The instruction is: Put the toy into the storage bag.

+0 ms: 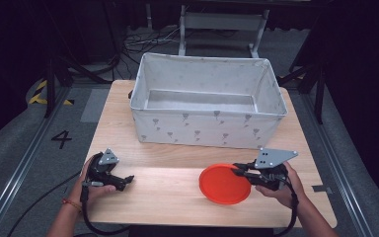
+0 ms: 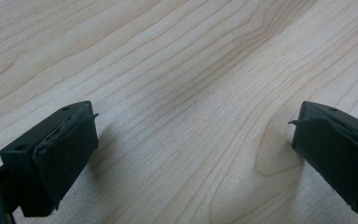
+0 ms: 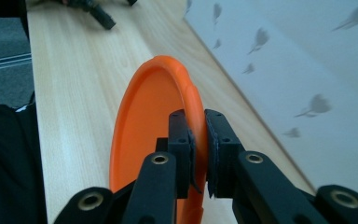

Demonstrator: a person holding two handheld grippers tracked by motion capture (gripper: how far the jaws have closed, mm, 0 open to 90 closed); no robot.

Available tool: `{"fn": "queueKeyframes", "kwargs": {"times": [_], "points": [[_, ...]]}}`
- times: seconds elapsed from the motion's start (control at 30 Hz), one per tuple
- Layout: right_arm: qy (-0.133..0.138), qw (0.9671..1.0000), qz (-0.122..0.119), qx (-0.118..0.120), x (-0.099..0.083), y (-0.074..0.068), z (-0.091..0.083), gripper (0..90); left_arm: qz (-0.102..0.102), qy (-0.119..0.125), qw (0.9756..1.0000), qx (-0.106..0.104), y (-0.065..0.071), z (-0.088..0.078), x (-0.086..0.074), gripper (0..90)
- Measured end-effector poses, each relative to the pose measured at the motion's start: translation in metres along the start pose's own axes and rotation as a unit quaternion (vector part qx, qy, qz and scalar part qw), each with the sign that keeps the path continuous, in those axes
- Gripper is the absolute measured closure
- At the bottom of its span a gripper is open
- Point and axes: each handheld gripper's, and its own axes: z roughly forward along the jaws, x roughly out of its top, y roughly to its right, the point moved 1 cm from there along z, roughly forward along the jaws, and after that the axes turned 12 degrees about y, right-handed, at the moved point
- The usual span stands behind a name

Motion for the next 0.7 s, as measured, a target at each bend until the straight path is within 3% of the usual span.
{"fn": "queueKeyframes", "kwargs": {"times": [0.4, 0.7], "points": [[0.01, 0.9991, -0.027, -0.03, 0.043, 0.014, -0.045, 82.4, -0.002, 0.0, 1.0, 0.001, 0.0, 0.0, 0.0, 0.5], [0.02, 0.9971, -0.051, -0.053, 0.084, 0.021, -0.059, 82.4, -0.002, 0.0, 1.0, 0.001, 0.0, 0.0, 0.0, 0.6]]}}
